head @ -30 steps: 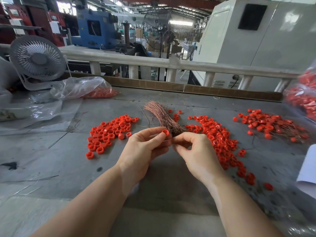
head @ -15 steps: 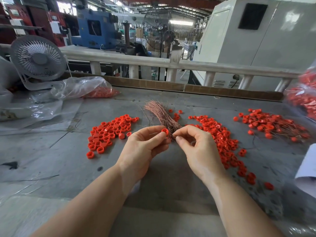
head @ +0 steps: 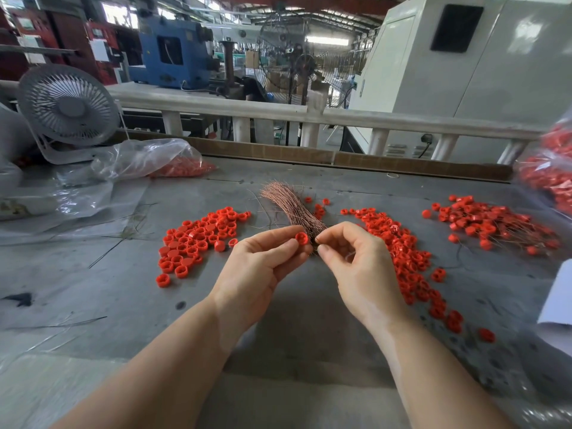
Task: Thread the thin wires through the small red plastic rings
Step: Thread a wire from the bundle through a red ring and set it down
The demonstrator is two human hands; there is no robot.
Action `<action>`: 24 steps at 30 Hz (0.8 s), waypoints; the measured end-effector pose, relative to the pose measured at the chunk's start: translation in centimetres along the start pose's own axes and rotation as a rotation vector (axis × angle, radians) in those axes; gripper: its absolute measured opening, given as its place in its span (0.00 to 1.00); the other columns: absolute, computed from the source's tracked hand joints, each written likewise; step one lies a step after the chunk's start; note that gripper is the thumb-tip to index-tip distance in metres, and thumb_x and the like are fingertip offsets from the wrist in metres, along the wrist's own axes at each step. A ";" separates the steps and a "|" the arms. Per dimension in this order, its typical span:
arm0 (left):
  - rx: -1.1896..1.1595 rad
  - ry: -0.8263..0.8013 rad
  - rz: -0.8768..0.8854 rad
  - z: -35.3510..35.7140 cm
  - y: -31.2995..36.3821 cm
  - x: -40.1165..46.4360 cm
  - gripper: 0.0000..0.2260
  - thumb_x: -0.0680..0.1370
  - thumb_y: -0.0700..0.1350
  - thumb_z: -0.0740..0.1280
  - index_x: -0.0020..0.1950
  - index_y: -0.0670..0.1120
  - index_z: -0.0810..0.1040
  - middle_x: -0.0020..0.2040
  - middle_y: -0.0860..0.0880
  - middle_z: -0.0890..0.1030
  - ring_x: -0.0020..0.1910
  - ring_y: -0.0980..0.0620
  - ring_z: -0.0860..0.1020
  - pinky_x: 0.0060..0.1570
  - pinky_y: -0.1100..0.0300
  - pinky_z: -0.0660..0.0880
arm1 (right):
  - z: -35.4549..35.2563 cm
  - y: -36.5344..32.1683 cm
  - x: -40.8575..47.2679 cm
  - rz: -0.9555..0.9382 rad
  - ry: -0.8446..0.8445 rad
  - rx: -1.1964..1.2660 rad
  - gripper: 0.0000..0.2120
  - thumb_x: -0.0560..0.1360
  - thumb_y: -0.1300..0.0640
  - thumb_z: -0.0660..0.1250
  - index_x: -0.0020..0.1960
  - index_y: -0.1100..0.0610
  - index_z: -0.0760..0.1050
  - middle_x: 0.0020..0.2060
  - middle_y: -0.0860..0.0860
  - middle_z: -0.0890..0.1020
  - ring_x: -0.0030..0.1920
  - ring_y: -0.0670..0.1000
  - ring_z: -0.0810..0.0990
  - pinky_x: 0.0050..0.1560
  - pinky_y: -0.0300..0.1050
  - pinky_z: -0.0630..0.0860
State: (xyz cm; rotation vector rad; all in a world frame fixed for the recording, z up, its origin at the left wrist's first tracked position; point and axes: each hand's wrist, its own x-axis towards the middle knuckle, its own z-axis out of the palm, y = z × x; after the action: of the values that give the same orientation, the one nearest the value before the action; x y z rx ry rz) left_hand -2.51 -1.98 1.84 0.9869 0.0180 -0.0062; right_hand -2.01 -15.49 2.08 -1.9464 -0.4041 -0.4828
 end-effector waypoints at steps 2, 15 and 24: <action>0.007 -0.005 0.003 0.0 0.0 -0.1 0.14 0.74 0.29 0.62 0.37 0.41 0.85 0.37 0.44 0.84 0.36 0.53 0.83 0.35 0.67 0.78 | 0.0 0.0 0.0 -0.006 0.000 0.001 0.10 0.72 0.68 0.68 0.38 0.53 0.77 0.28 0.41 0.77 0.32 0.37 0.74 0.36 0.27 0.68; 0.005 -0.032 0.010 0.0 0.0 -0.2 0.15 0.74 0.29 0.61 0.37 0.42 0.85 0.38 0.44 0.84 0.37 0.52 0.83 0.37 0.66 0.78 | 0.1 0.3 0.0 -0.003 -0.007 -0.010 0.10 0.72 0.66 0.68 0.38 0.52 0.78 0.31 0.43 0.79 0.32 0.38 0.74 0.36 0.28 0.67; 0.002 -0.046 0.020 0.0 0.0 -0.2 0.12 0.71 0.30 0.64 0.37 0.42 0.85 0.38 0.44 0.84 0.38 0.52 0.83 0.37 0.66 0.78 | 0.0 0.5 0.1 -0.005 -0.008 -0.028 0.10 0.72 0.65 0.68 0.38 0.52 0.79 0.33 0.44 0.80 0.34 0.40 0.74 0.37 0.29 0.67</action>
State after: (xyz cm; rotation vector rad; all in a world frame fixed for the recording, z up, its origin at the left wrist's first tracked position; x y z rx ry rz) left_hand -2.73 -2.01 1.81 0.9888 -0.0337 -0.0105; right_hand -1.70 -15.64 1.76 -1.9756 -0.4091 -0.4861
